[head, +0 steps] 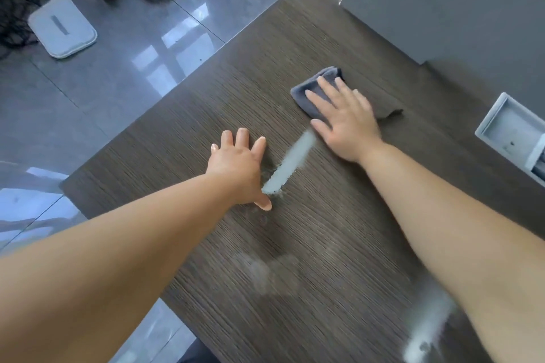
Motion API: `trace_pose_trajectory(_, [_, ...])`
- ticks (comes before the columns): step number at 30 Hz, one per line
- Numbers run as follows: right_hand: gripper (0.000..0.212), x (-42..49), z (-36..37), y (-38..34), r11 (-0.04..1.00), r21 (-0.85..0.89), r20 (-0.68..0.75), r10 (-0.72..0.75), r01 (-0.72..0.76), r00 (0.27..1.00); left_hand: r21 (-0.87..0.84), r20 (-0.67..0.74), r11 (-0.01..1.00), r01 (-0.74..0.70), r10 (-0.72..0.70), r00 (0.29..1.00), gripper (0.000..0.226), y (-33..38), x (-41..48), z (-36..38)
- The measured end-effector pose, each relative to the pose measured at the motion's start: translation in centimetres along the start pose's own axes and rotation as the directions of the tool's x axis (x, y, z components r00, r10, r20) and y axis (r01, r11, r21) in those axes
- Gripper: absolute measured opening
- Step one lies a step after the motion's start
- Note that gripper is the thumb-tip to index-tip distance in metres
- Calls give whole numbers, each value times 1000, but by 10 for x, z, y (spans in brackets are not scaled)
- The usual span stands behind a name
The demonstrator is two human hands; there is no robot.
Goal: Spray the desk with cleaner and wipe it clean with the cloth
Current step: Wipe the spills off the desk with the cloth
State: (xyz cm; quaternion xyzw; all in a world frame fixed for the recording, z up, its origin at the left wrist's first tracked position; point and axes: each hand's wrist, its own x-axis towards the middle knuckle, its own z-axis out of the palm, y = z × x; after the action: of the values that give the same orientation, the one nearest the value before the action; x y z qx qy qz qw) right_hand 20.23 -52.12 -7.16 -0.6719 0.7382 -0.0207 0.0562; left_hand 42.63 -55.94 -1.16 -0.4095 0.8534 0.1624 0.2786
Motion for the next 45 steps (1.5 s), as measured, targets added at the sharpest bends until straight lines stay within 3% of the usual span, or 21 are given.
trace_pose_trajectory(2, [57, 8, -3, 25, 991, -13, -12, 133, -133, 991, -2, -5, 1000, -5, 5, 1000, 120, -2, -1, 0])
trace_pose_trajectory(3, [55, 15, -5, 31, 950, 7, -13, 313, -313, 950, -3, -6, 1000, -8, 8, 1000, 121, -1, -1, 1])
trace_pose_trajectory(5, [54, 32, -7, 21, 783, 54, -17, 622, -620, 783, 5, -16, 1000, -6, 6, 1000, 121, -1, -1, 2])
trace_pose_trajectory(7, [57, 44, -7, -15, 715, 76, 3, 697, -695, 717, 6, -23, 1000, -9, 9, 1000, 122, -3, -1, 2])
trace_pose_trajectory(9, [58, 39, 0, -49, 834, 54, 4, 550, -549, 835, -4, -35, 1000, -18, 18, 999, 123, -4, -2, 3])
trace_pose_trajectory(11, [59, 15, 8, -62, 975, 39, -17, 218, -217, 976, 1, -41, 1000, -27, 27, 999, 124, -5, -3, 5])
trace_pose_trajectory(13, [61, 6, 5, -39, 999, 30, 17, -31, 31, 999, -4, -32, 1000, -30, 30, 999, 125, -6, -4, 6])
trace_pose_trajectory(14, [60, 13, 1, -21, 999, 20, 31, -50, 49, 998, -4, -31, 999, -31, 31, 999, 124, -7, -4, 6])
trace_pose_trajectory(16, [56, 33, -7, 10, 990, -19, 60, 138, -137, 989, 3, -21, 999, -43, 43, 999, 125, -7, -3, 5])
trace_pose_trajectory(18, [54, 56, -15, 23, 918, 4, 83, 395, -396, 915, 15, -19, 999, -41, 42, 999, 125, -6, -2, 5])
trace_pose_trajectory(21, [54, 75, -13, -6, 804, 68, 61, 588, -591, 806, 34, -17, 998, -43, 43, 999, 124, -6, 0, 3])
trace_pose_trajectory(23, [56, 69, -7, -34, 833, 42, 57, 549, -551, 834, 35, -20, 998, -44, 44, 999, 124, -6, 1, 2])
trace_pose_trajectory(25, [58, 52, -1, -45, 940, -8, 11, 341, -341, 940, 46, -16, 998, -44, 45, 999, 124, -5, 1, 2])
trace_pose_trajectory(27, [57, 50, -5, -27, 983, -42, 11, 178, -177, 984, 54, -18, 998, -42, 43, 999, 125, -5, 1, 2])
trace_pose_trajectory(28, [56, 58, -7, -14, 982, -41, 13, 183, -182, 983, 56, -21, 998, -40, 41, 999, 125, -6, 2, 2])
trace_pose_trajectory(32, [55, 86, -13, 4, 887, 42, 40, 459, -461, 887, 52, -33, 998, -31, 33, 999, 126, -6, 2, 4])
trace_pose_trajectory(35, [56, 73, -5, -31, 860, 70, 17, 506, -506, 862, 44, -35, 999, -30, 31, 999, 125, -7, 1, 3])
trace_pose_trajectory(39, [59, 2, 7, -59, 992, 25, -15, 127, -127, 992, 24, -72, 999, -36, 38, 997, 123, -6, 1, 4])
trace_pose_trajectory(41, [60, -19, 3, -39, 1000, -13, 34, 10, -10, 999, -5, -97, 999, -41, 40, 995, 123, -8, 1, 7])
trace_pose_trajectory(43, [57, -18, 0, -19, 990, -34, 39, 137, -136, 990, -68, -109, 997, -45, 37, 993, 121, -10, -2, 10])
trace_pose_trajectory(45, [55, -9, -1, -25, 922, -25, 9, 387, -386, 922, -208, -145, 976, -58, 28, 989, 111, -15, -6, 15])
